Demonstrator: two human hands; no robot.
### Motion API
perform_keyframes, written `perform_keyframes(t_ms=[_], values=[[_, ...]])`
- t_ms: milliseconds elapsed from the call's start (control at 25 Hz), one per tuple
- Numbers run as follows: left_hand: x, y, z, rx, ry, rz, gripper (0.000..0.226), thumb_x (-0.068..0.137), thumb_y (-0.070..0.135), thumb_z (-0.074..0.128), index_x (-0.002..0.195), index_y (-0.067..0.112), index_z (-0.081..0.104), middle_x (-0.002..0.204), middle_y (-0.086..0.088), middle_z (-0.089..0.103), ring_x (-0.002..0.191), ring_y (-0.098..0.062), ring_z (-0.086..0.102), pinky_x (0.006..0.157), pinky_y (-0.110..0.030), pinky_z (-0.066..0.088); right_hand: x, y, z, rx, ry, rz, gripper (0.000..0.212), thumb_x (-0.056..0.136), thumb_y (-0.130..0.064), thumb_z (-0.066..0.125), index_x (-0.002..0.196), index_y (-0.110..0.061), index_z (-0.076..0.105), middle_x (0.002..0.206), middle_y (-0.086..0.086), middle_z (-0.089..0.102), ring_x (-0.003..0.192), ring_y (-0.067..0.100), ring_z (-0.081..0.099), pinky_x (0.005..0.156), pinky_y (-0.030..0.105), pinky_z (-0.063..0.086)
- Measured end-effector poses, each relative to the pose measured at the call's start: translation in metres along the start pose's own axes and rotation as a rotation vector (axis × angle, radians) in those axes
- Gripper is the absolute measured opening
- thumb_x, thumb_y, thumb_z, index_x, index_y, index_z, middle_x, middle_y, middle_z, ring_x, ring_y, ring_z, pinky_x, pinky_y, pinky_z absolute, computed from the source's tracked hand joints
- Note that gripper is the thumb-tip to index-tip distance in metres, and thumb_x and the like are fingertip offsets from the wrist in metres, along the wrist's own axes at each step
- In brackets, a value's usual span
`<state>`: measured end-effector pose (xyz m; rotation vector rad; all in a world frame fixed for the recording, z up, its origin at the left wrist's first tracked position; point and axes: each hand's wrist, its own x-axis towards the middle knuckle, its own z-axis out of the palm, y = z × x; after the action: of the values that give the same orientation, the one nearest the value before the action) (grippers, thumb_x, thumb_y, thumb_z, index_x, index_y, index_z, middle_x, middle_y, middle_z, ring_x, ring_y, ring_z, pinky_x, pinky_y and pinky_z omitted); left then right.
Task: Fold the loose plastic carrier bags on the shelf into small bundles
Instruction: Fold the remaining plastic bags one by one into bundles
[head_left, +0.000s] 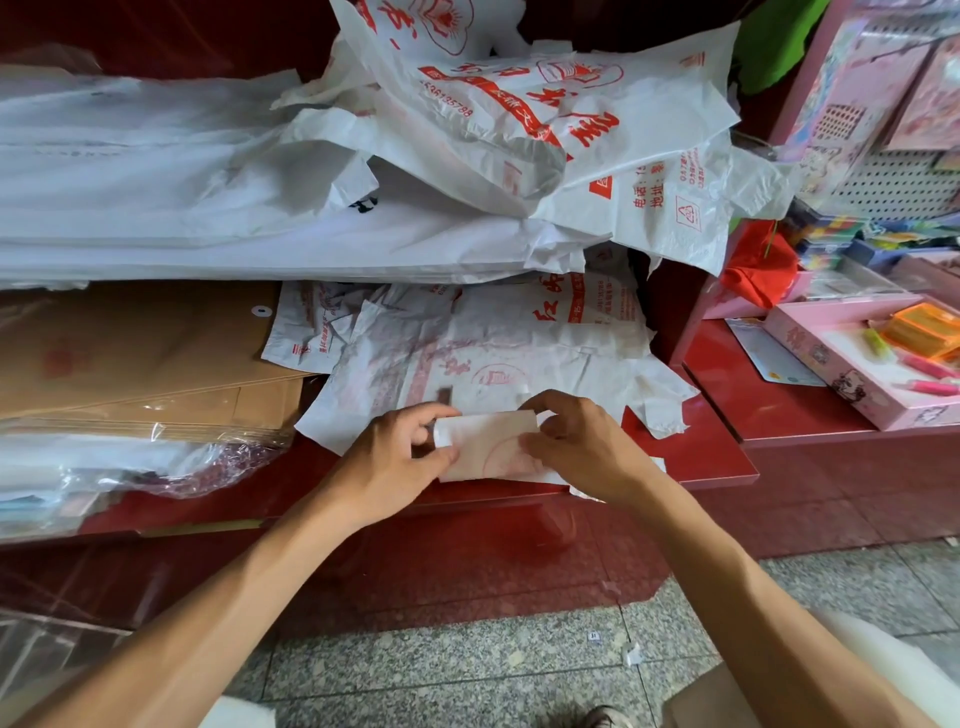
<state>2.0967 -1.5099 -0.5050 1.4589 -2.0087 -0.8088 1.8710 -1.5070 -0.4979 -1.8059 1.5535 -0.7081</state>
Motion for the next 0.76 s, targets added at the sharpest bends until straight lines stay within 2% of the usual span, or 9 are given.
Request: perform_keyframes(t_ms=[80,160,240,280,360,440,520,640,760], values=[[0.0,0.001,0.002,-0.074,0.0,-0.058,0.047,0.089,0.025,0.068,0.131,0.037,0.05,0.057,0.014,0.062,0.062,0.002,0.056,0.09,-0.022,0.045,-0.002,0.0,0.006,-0.064,0.032,0.006,0.029,0.088,-0.017,0.059,0.116,-0.022,0.054,0.073,-0.003,0.065,0.058,0.007,0.055,0.05,0.02,0.04],[0.0,-0.004,0.008,-0.013,0.022,-0.055,0.045,0.086,0.027,0.071,0.128,0.035,0.054,0.054,0.009,0.055,0.051,-0.003,0.05,0.08,-0.022,0.046,-0.004,0.003,0.016,-0.314,0.094,-0.095,0.039,0.085,-0.019,0.063,0.122,-0.025,0.05,0.091,-0.006,0.063,0.076,0.011,0.059,0.059,0.024,0.047],[-0.001,-0.005,0.01,0.18,0.072,0.013,0.035,0.083,0.035,0.074,0.116,0.031,0.064,0.071,0.011,0.057,0.068,-0.001,0.054,0.065,-0.014,0.039,-0.003,0.005,0.024,-0.499,0.128,-0.245,0.043,0.082,-0.017,0.064,0.122,-0.028,0.052,0.111,-0.008,0.055,0.094,0.016,0.056,0.068,0.032,0.052],[-0.001,-0.008,0.011,0.241,0.08,0.061,0.036,0.081,0.041,0.074,0.114,0.029,0.065,0.085,0.014,0.055,0.08,0.0,0.053,0.068,-0.013,0.035,-0.003,0.004,0.024,-0.521,0.107,-0.294,0.041,0.083,-0.016,0.062,0.121,-0.028,0.055,0.118,-0.009,0.053,0.1,0.016,0.054,0.072,0.034,0.052],[0.0,-0.011,0.009,0.301,0.015,0.132,0.058,0.073,0.062,0.071,0.12,0.028,0.064,0.106,0.015,0.05,0.103,-0.004,0.047,0.084,-0.016,0.034,-0.004,0.0,0.02,-0.48,0.01,-0.308,0.035,0.086,-0.025,0.062,0.121,-0.027,0.061,0.125,-0.009,0.055,0.109,0.017,0.052,0.081,0.034,0.049],[0.0,-0.011,0.007,0.381,-0.082,0.159,0.082,0.062,0.078,0.059,0.127,0.028,0.06,0.116,0.017,0.051,0.111,-0.007,0.044,0.096,-0.028,0.037,-0.006,-0.001,0.013,-0.492,-0.133,-0.272,0.048,0.084,-0.04,0.066,0.129,-0.028,0.057,0.13,-0.011,0.054,0.115,0.017,0.048,0.091,0.034,0.046],[-0.001,-0.008,0.005,0.44,-0.112,0.169,0.079,0.061,0.073,0.058,0.127,0.03,0.058,0.12,0.018,0.056,0.113,-0.008,0.048,0.099,-0.033,0.04,-0.005,-0.001,0.009,-0.558,-0.203,-0.256,0.058,0.081,-0.035,0.069,0.136,-0.029,0.051,0.132,-0.01,0.053,0.116,0.016,0.048,0.095,0.034,0.045],[0.0,-0.002,0.0,0.235,-0.063,0.102,0.041,0.08,0.036,0.069,0.119,0.03,0.061,0.105,0.016,0.066,0.102,-0.006,0.059,0.086,-0.017,0.045,-0.001,-0.002,0.008,-0.346,-0.133,-0.213,0.043,0.086,-0.018,0.06,0.128,-0.024,0.056,0.116,-0.006,0.064,0.101,0.015,0.061,0.08,0.026,0.051],[0.002,0.001,0.0,0.104,0.047,-0.007,0.033,0.089,0.029,0.063,0.121,0.031,0.056,0.085,0.009,0.071,0.09,-0.008,0.063,0.075,-0.012,0.041,0.002,0.0,0.008,-0.144,0.013,-0.131,0.026,0.093,-0.015,0.052,0.117,-0.021,0.06,0.08,-0.006,0.065,0.065,0.008,0.058,0.052,0.013,0.038]])
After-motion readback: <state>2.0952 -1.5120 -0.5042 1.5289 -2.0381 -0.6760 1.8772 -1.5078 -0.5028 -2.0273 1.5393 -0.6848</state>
